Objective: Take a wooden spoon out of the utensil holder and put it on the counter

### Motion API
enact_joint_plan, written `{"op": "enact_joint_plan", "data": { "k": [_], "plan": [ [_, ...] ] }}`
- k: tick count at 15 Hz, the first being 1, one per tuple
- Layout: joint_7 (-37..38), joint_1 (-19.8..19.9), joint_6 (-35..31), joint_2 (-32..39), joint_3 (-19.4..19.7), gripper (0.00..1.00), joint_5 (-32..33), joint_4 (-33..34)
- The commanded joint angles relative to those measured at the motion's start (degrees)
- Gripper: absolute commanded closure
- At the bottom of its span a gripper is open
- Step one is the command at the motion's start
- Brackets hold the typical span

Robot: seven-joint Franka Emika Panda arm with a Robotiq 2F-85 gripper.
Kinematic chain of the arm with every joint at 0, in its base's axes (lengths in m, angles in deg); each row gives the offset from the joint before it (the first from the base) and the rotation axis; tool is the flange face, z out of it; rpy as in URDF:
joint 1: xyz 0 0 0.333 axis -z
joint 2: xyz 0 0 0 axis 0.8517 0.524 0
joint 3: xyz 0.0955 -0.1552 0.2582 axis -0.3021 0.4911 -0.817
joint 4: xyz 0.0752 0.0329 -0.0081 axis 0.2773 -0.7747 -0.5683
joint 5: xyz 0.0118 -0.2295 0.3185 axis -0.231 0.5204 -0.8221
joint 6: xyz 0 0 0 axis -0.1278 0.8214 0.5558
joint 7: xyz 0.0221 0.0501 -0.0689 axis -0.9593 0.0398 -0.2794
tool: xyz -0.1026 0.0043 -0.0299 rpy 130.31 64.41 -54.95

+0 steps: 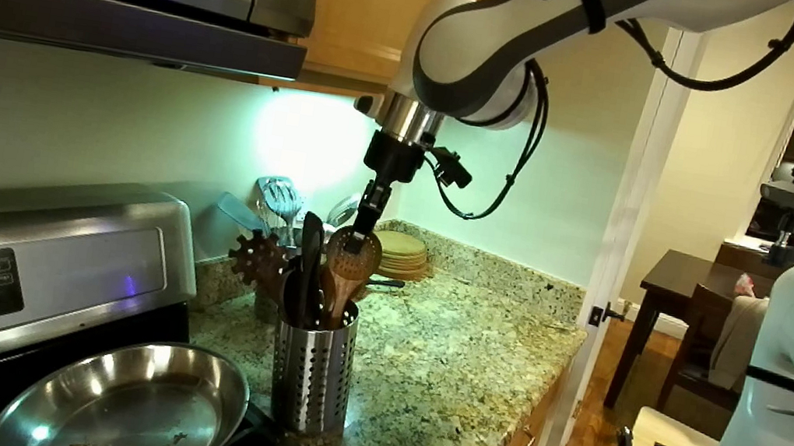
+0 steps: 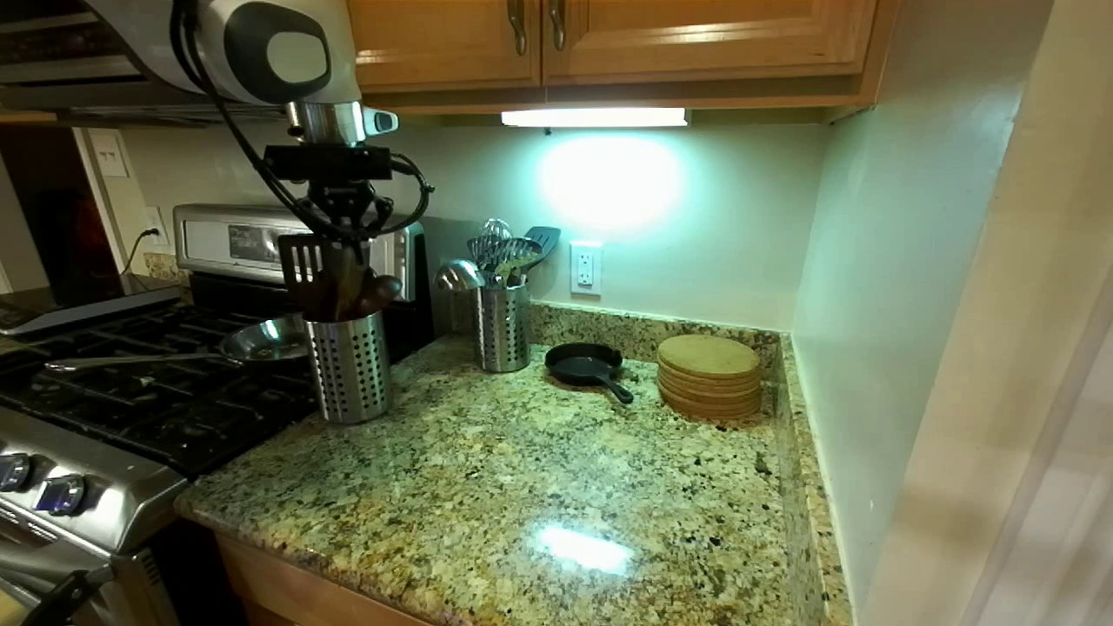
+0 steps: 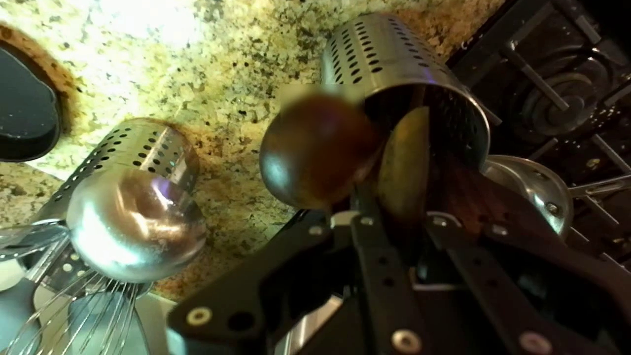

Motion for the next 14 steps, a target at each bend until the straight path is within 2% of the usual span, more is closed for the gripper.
{"op": "enact_joint_plan", "data": {
  "k": [1, 8, 14],
  "plan": [
    [3.44, -0.08, 1.11, -5.24, -0.02, 0.91, 3.33, -1.93],
    [8.99, 0.09, 7.56, -9.93, 0.03, 0.91, 10.74, 0.76],
    [10.25, -0.20, 10.88, -13.05, 0.35, 0.91, 12.94, 3.94]
  ]
}}
